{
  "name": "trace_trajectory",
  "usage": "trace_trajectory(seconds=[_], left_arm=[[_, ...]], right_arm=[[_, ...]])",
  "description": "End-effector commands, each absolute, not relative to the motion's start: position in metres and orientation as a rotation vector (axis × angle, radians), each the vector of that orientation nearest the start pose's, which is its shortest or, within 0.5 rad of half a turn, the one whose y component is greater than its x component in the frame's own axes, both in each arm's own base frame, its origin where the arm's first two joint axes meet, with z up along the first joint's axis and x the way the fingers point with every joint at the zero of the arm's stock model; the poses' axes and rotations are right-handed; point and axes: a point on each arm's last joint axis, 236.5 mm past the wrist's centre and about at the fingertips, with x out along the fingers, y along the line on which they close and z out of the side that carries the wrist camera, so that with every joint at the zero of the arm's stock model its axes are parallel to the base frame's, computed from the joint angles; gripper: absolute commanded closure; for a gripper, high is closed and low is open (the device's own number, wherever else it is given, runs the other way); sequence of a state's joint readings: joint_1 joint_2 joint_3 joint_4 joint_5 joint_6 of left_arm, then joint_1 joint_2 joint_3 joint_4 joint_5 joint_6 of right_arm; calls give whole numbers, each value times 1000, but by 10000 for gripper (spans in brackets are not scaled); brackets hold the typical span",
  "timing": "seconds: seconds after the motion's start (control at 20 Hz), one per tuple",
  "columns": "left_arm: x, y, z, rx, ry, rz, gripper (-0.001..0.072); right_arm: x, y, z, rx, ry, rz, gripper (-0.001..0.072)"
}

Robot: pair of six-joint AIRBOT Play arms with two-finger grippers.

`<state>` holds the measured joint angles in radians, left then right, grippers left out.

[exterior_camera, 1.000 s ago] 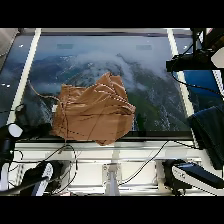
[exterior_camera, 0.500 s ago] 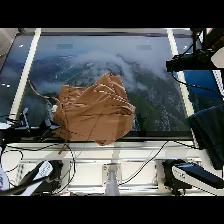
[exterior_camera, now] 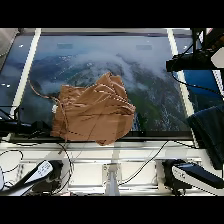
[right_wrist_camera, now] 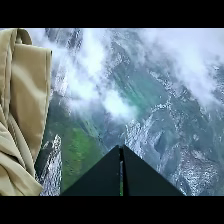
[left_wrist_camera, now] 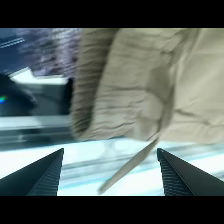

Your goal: Fold the clothes and pants, and hang the long-sleeved shirts on hangers.

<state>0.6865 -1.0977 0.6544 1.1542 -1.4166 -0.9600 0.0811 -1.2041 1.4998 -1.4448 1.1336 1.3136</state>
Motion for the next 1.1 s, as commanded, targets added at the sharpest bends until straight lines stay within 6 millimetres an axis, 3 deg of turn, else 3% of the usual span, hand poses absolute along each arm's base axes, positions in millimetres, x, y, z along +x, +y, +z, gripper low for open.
trace_trajectory(seconds=[0.0,0.2,0.4,0.8,0.9,1.0,1.05], left_arm=[[184,58,-72,-450,1600,-224,75],[192,53,-88,-501,1576,-218,76],[199,35,-98,-566,1544,-296,76],[235,41,-120,-662,1437,-219,79],[240,34,-120,-711,1423,-231,234],[239,28,-122,-718,1443,-252,291],[238,24,-123,-718,1452,-262,354]], right_arm=[[438,63,180,-176,814,269,697],[439,63,181,-176,807,268,697],[439,63,181,-175,807,268,697],[437,76,183,-127,802,308,697],[437,77,183,-123,802,312,697],[433,78,180,-122,822,318,697],[427,78,175,-125,855,324,697]])
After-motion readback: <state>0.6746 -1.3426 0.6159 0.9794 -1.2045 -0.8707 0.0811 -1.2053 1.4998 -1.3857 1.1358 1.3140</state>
